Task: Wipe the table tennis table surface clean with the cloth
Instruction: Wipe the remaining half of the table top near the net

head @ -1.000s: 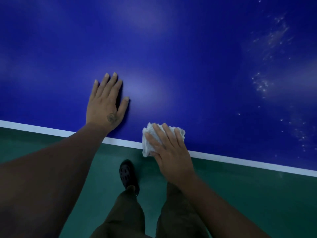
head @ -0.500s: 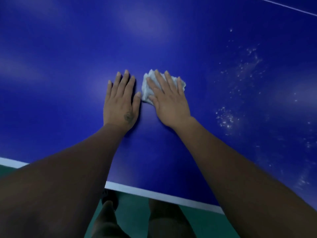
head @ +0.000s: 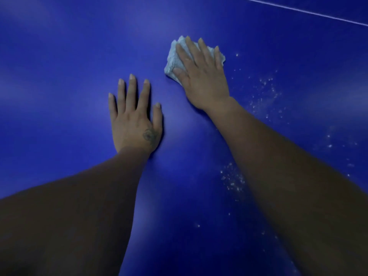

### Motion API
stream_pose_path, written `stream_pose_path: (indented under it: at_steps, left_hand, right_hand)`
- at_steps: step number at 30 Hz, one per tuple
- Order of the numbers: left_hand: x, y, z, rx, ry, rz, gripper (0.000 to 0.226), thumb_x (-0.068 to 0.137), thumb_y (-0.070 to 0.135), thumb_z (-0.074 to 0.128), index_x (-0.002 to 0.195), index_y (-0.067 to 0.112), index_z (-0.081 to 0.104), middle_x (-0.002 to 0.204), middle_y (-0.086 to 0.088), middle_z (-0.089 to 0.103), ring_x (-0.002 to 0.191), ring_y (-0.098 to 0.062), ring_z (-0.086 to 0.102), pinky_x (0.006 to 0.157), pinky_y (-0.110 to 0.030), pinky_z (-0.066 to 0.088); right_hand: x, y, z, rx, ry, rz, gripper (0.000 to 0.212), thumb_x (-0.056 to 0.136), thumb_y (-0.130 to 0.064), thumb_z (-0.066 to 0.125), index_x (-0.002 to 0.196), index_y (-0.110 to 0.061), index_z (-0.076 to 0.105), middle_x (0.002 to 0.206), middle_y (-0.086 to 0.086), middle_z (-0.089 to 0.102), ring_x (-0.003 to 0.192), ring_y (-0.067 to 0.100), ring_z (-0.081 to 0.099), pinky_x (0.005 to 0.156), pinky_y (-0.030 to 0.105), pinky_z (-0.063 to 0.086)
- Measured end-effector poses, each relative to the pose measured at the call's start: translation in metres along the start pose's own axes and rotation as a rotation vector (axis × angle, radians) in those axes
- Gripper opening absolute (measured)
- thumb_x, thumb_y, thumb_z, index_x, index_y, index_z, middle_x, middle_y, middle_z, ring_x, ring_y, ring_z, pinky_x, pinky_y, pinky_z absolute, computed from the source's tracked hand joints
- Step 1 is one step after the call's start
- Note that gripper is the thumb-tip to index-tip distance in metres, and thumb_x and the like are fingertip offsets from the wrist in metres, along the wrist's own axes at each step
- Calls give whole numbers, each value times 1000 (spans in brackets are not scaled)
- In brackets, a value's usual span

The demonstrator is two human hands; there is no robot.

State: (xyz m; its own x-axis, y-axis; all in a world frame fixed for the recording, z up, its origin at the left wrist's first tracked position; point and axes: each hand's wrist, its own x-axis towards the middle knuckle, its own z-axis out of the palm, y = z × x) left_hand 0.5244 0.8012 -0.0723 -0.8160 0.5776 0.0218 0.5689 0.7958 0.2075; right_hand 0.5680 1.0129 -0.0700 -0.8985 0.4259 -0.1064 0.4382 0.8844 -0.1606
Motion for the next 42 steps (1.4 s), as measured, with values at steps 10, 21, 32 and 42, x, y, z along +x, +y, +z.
stream_pose_path:
  at_steps: [10, 21, 32, 42]
  left_hand:
    - [3, 1, 2, 13, 26, -2, 62, 109, 49, 38, 166, 24, 34, 177, -4, 20, 165, -27, 10, 132, -55, 9]
    - [3, 4, -3, -6, -6, -7, 63, 109, 48, 36, 167, 24, 30, 177, -5, 16, 165, -26, 6, 132, -54, 5]
    - [3, 3, -2, 3, -6, -6, 64, 109, 49, 34, 167, 23, 30, 178, -4, 15, 165, -26, 5, 132, -54, 5]
    - [3, 3, -1, -5, -19, -11, 64, 109, 50, 33, 167, 24, 30, 178, -4, 15, 165, -27, 5, 132, -55, 5]
  right_hand:
    - [45, 95, -28, 117, 32, 262, 77, 106, -73, 18, 171, -31, 18, 179, -5, 9, 166, 27, 3, 132, 56, -5]
    - [-115, 93, -8, 2, 177, 478, 62, 116, -53, 24, 169, -21, 27, 177, 6, 20, 163, 34, 19, 129, 61, 17]
    - [-95, 114, -2, 7, 196, 544, 65, 115, -54, 25, 169, -20, 26, 177, 7, 20, 163, 37, 19, 129, 65, 14]
    - [-170, 54, 9, 11, 133, 448, 60, 117, -48, 23, 170, -21, 24, 178, 10, 15, 164, 37, 12, 132, 59, 9]
